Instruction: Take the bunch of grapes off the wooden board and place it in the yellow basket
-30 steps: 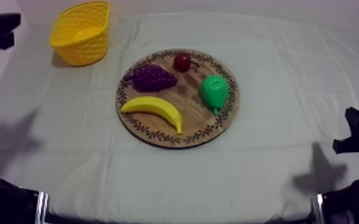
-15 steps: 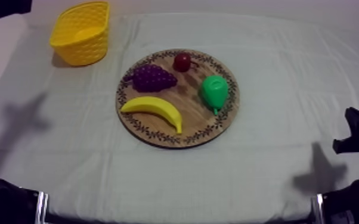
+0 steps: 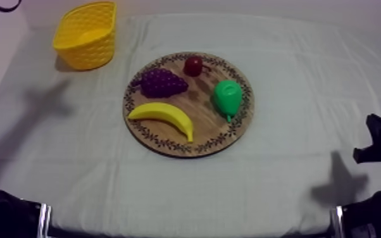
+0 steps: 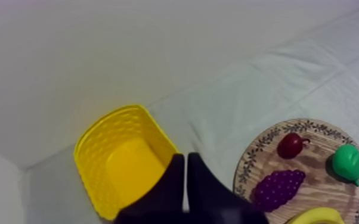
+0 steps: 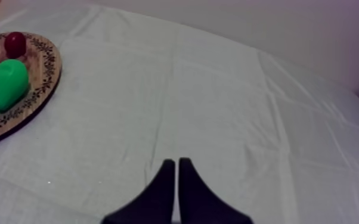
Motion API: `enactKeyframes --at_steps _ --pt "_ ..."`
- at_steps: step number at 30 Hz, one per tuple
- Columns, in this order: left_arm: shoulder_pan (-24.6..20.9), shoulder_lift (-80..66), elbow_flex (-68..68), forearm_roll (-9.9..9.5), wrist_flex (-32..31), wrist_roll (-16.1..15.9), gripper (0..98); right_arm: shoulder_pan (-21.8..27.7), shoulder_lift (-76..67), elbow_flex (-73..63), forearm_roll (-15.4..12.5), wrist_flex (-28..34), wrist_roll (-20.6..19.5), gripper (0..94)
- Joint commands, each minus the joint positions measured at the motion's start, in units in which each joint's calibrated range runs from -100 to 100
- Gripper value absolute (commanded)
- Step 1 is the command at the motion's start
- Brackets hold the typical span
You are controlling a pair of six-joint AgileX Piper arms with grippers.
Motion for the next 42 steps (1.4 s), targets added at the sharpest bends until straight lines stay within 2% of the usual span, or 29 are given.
enactKeyframes --at_steps 1,8,16,26,35,42 --pt "0.3 2.4 -1.3 -0.03 0.1 0.1 0.0 0.0 0.0 0.0 0.0 0.0 0.0 0.5" --pt "2.1 6.9 -3.4 -0.04 0.1 0.0 0.0 0.0 0.0 0.0 0.0 0.0 0.0 0.5" --pt "5.8 9.6 -5.3 0.07 4.3 -3.8 0.0 0.0 0.0 0.0 0.0 0.0 0.0 0.5" --pt "11.0 13.8 -14.7 0.86 17.5 -11.3 0.0 0.0 0.0 0.0 0.0 0.0 0.0 0.5" --pt "12.3 19.6 -20.4 2.84 28.5 -15.6 0.0 0.0 0.0 0.0 0.0 0.0 0.0 0.5" --pt "12.0 22.4 -22.7 3.05 34.0 -17.1 0.0 0.0 0.0 0.0 0.0 0.0 0.0 0.5"
